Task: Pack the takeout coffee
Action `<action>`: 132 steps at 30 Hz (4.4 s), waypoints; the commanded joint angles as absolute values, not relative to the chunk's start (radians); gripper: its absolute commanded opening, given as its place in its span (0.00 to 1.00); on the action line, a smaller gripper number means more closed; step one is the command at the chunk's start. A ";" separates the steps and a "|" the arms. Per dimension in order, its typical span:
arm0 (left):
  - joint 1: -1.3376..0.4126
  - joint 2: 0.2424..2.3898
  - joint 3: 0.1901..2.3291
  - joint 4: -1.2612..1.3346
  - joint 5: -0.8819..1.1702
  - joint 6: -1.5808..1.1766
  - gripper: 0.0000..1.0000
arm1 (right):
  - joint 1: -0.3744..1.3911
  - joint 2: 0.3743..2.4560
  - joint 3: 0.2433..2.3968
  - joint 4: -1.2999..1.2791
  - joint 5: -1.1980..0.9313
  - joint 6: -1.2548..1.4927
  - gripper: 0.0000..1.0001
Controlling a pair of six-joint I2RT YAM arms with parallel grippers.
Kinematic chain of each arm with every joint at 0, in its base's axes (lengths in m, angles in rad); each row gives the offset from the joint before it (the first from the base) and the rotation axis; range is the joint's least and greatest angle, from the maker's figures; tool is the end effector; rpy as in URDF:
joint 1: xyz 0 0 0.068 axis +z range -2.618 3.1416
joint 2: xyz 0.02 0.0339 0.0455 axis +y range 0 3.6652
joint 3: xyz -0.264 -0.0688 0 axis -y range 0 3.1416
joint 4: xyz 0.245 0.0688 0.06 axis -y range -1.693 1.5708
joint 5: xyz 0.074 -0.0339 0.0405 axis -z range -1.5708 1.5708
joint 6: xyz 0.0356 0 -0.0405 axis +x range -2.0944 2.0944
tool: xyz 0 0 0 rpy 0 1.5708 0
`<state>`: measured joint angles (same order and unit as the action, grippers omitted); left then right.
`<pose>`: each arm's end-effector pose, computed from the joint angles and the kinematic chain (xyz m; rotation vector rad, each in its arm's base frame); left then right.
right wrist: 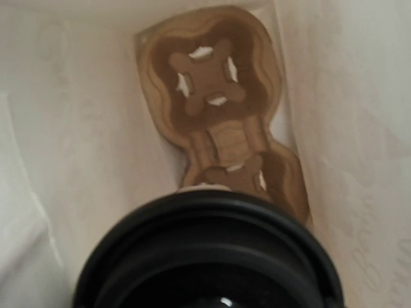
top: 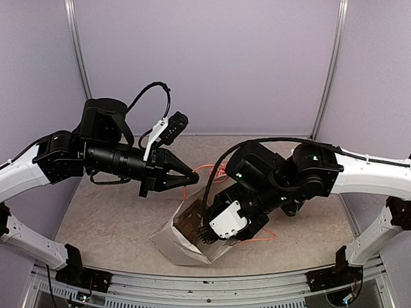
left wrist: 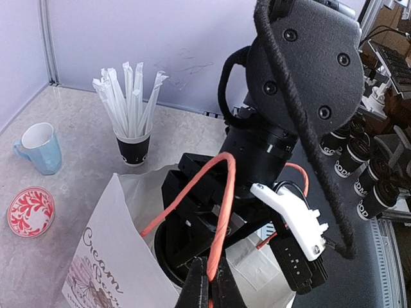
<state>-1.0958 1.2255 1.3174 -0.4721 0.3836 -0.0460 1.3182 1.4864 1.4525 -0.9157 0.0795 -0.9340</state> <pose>0.1109 -0.2448 0.4044 1.2776 1.6610 -1.0998 0.0798 0.2979 0.3392 -2.2581 1.1116 0.0560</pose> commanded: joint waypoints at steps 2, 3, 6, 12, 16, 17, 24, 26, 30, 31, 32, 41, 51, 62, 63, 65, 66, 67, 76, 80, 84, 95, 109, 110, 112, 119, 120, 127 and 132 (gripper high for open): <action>-1.094 1.203 1.342 -0.495 0.338 -0.010 0.00 | 1.337 1.492 1.492 -0.944 -0.034 -0.912 0.43; -1.093 1.212 1.344 -0.494 0.333 -0.005 0.00 | 1.345 1.504 1.507 -0.945 -0.054 -0.910 0.43; -1.086 1.235 1.342 -0.478 0.316 0.016 0.00 | 1.370 1.539 1.545 -0.935 -0.087 -0.899 0.43; -1.080 1.279 1.362 -0.435 0.312 0.060 0.00 | 1.406 1.600 1.605 -0.887 -0.057 -0.876 0.43; -1.084 1.298 1.353 -0.387 0.333 0.051 0.00 | 1.414 1.618 1.618 -0.852 -0.027 -0.851 0.43; -1.085 1.299 1.349 -0.377 0.324 0.053 0.00 | 1.415 1.625 1.630 -0.851 -0.025 -0.842 0.43; -1.086 1.294 1.328 -0.292 0.270 0.080 0.00 | 1.424 1.720 1.761 -0.819 0.010 -0.814 0.42; -1.086 1.305 1.340 -0.291 0.278 0.083 0.00 | 1.425 1.737 1.760 -0.801 0.040 -0.809 0.41; -1.085 1.317 1.326 -0.321 0.267 0.078 0.00 | 1.424 1.726 1.729 -0.805 0.050 -0.807 0.41; -1.085 1.318 1.317 -0.328 0.258 0.072 0.00 | 1.424 1.719 1.720 -0.808 0.055 -0.809 0.42; -1.084 1.315 1.306 -0.333 0.254 0.062 0.00 | 1.425 1.712 1.711 -0.811 0.063 -0.813 0.42; -1.089 1.216 1.206 -0.320 0.209 -0.014 0.01 | 1.424 1.623 1.621 -0.844 0.154 -0.838 0.42; -1.126 1.192 1.269 -0.410 0.131 -0.035 0.46 | 1.405 1.554 1.563 -0.895 0.218 -0.846 0.41; -1.073 1.117 1.176 -0.283 0.058 -0.010 0.70 | 1.379 1.487 1.438 -0.871 0.259 -0.874 0.40; -1.055 1.124 1.166 -0.277 0.069 -0.014 0.71 | 1.377 1.485 1.433 -0.869 0.261 -0.876 0.39; -1.012 1.153 1.147 -0.256 0.059 -0.036 0.71 | 1.373 1.476 1.419 -0.853 0.266 -0.881 0.39; -0.983 1.167 1.142 -0.252 0.050 -0.061 0.71 | 1.370 1.472 1.409 -0.842 0.272 -0.884 0.39; -0.953 1.199 1.145 -0.255 0.041 -0.091 0.70 | 1.364 1.469 1.399 -0.830 0.277 -0.892 0.39; -0.872 1.459 1.174 -0.327 -0.058 -0.182 0.66 | 1.316 1.443 1.292 -0.701 0.294 -0.937 0.38; -0.850 1.528 1.179 -0.333 -0.041 -0.178 0.65 | 1.298 1.430 1.251 -0.639 0.290 -0.952 0.38; -0.837 1.577 1.177 -0.314 -0.007 -0.166 0.65 | 1.284 1.427 1.218 -0.579 0.284 -0.978 0.38; -0.831 1.636 1.162 -0.291 0.101 -0.144 0.61 | 1.260 1.470 1.198 -0.554 0.268 -0.973 0.37; -0.833 1.616 1.099 -0.244 0.176 -0.146 0.59 | 1.220 1.516 1.178 -0.520 0.197 -1.003 0.36; -0.833 1.617 1.098 -0.245 0.178 -0.145 0.59 | 1.218 1.518 1.171 -0.512 0.195 -1.005 0.36; -0.833 1.618 1.097 -0.243 0.178 -0.140 0.59 | 1.213 1.522 1.151 -0.489 0.197 -1.009 0.37; -0.833 1.630 1.090 -0.224 0.192 -0.149 0.59 | 1.193 1.535 1.137 -0.433 0.199 -1.026 0.36; -0.832 1.632 1.089 -0.222 0.195 -0.150 0.59 | 1.190 1.537 1.136 -0.428 0.202 -1.028 0.36; -0.833 1.654 1.097 -0.228 0.216 -0.140 0.59 | 1.186 1.549 1.133 -0.419 0.204 -1.032 0.36; -0.830 1.676 1.098 -0.237 0.232 -0.135 0.59 | 1.184 1.560 1.142 -0.409 0.218 -1.035 0.36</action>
<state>-0.8356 1.6432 1.1004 -0.2443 0.1959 -0.1524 1.1946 1.5417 1.1458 -0.4427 0.2047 -1.0294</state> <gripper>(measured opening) 0.587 0.702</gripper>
